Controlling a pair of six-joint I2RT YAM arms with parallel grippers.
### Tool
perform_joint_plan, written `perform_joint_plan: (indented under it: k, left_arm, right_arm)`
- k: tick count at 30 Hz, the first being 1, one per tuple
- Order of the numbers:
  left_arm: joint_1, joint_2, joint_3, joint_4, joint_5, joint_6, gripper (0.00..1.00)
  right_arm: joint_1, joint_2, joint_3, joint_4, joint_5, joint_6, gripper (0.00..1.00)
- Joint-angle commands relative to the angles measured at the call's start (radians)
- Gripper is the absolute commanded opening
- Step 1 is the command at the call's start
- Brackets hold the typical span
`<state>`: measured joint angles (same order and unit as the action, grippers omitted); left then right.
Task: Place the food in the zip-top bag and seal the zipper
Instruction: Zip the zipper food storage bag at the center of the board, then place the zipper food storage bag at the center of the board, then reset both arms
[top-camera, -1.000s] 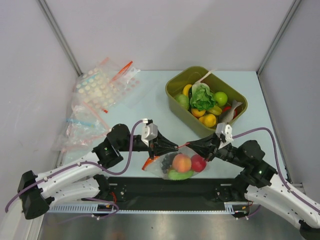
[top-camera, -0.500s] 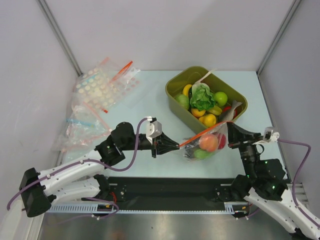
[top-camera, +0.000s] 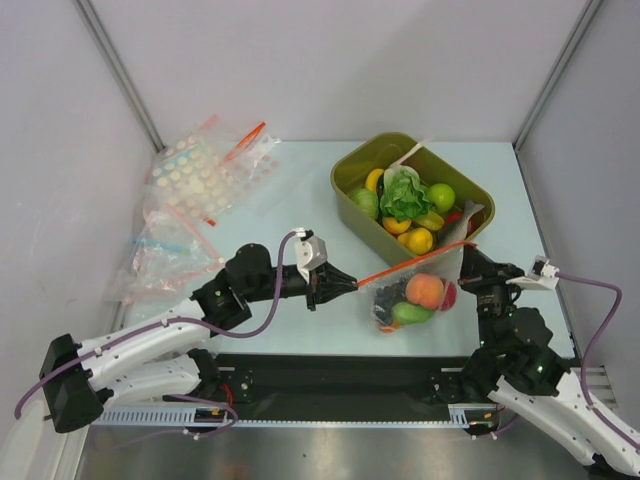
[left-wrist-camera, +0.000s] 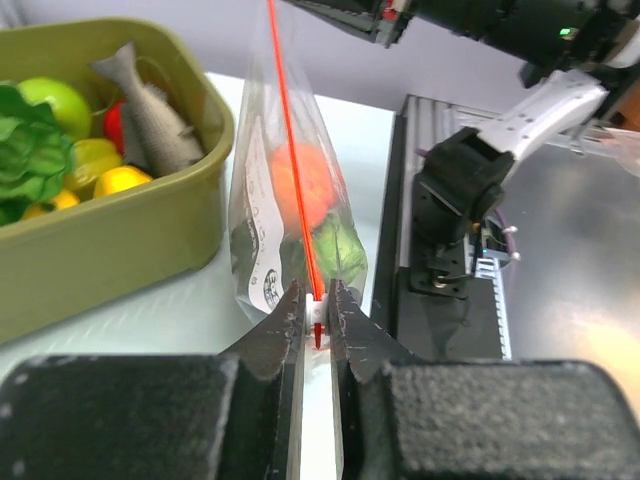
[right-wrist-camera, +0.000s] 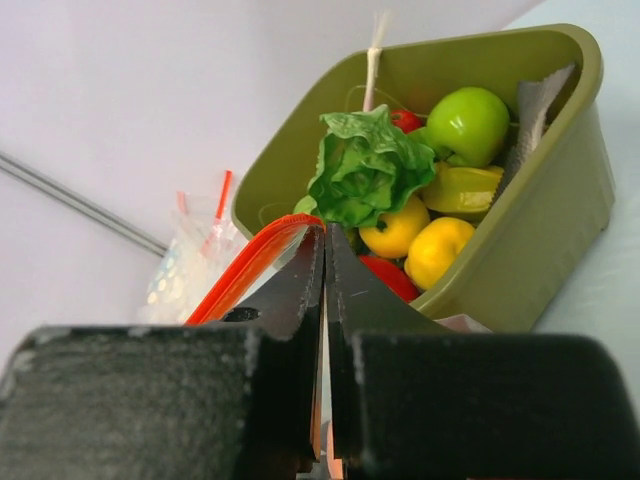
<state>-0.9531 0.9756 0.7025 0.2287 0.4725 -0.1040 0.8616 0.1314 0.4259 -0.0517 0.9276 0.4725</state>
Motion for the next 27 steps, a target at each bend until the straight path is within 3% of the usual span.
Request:
perform_joint_plan:
  k: [1,6,7,8,9,10,12,16,19,23,27]
  left_arm:
    - [-0.003,-0.028,0.029,-0.065,-0.069,0.001,0.00]
    - [-0.003,-0.080,0.015,-0.095,-0.242,-0.013,0.01]
    - [-0.003,-0.090,0.008,-0.100,-0.306,-0.016,0.06]
    - [-0.001,-0.100,0.005,-0.103,-0.345,-0.022,0.21]
    - [-0.001,-0.122,0.000,-0.111,-0.382,-0.028,0.68]
    - [-0.003,-0.133,-0.011,-0.109,-0.429,-0.033,0.83]
    - [-0.001,-0.156,-0.024,-0.101,-0.449,-0.034,1.00]
    - [-0.001,-0.228,-0.060,-0.085,-0.541,-0.056,1.00]
    - [-0.001,-0.259,-0.083,-0.088,-0.670,-0.085,1.00]
    - [-0.001,-0.298,-0.104,-0.109,-0.914,-0.190,1.00]
    - [0.000,-0.305,-0.113,-0.147,-1.070,-0.282,1.00]
  right_arm:
    - [-0.026,0.033,0.030,0.059,0.218,0.025,0.00]
    - [-0.026,0.066,0.039,0.055,0.224,0.052,0.03]
    - [-0.026,0.068,0.039,0.056,0.224,0.052,0.16]
    - [-0.026,0.071,0.039,0.055,0.227,0.054,0.40]
    - [-0.026,0.074,0.042,0.056,0.229,0.058,0.84]
    - [-0.026,0.082,0.047,0.055,0.229,0.060,0.99]
    - [-0.026,0.099,0.060,0.021,0.221,0.058,1.00]
    - [-0.026,0.197,0.120,-0.010,0.220,0.086,1.00]
    - [-0.026,0.347,0.225,-0.129,0.257,0.162,1.00]
    - [-0.024,0.626,0.405,-0.472,0.335,0.467,1.00]
    - [-0.021,0.781,0.552,-0.648,0.314,0.545,1.00]
